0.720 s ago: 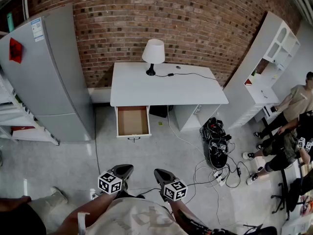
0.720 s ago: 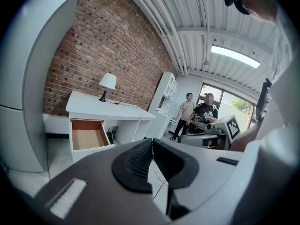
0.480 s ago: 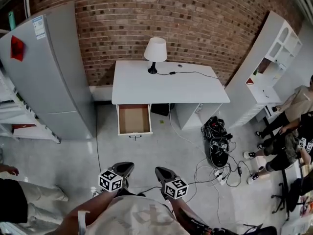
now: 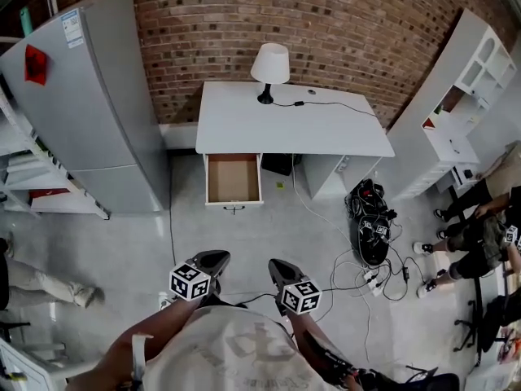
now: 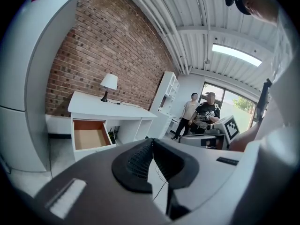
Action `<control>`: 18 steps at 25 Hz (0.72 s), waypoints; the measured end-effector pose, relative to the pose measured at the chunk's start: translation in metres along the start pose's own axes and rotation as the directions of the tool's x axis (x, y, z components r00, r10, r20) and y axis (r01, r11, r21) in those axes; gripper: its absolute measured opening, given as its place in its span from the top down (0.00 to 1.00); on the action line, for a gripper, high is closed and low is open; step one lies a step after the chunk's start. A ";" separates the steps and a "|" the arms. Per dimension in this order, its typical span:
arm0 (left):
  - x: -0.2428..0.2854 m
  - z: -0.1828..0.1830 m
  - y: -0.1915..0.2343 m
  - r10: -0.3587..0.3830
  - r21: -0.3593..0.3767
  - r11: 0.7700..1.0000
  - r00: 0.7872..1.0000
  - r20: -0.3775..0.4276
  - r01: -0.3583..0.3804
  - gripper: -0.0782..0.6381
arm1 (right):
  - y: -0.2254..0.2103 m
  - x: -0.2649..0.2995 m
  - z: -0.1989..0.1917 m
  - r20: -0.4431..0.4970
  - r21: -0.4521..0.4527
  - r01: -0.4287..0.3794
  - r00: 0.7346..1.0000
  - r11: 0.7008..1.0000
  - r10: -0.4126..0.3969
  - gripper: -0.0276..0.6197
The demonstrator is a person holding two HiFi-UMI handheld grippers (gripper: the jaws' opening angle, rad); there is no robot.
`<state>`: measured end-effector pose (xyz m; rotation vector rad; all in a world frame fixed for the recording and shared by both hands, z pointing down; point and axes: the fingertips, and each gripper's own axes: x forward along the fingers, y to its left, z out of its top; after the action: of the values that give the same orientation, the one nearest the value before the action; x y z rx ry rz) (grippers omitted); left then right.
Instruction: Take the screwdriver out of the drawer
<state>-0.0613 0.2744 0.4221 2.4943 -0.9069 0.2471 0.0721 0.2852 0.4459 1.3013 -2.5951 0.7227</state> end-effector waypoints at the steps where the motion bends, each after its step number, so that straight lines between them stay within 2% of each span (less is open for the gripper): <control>1: 0.000 -0.001 0.000 0.002 0.000 1.000 1.000 -0.001 -0.002 0.88 | -0.001 0.000 0.000 0.003 0.003 0.002 1.000 1.000 -0.002 0.95; 18: -0.003 0.011 0.012 0.058 -0.007 0.998 0.998 -0.001 -0.058 0.88 | -0.011 0.008 0.005 0.004 0.021 -0.011 1.000 1.000 0.011 0.95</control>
<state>-0.0711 0.2632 0.4160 2.4638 -0.9788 0.2630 0.0758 0.2716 0.4480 1.2962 -2.6067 0.7518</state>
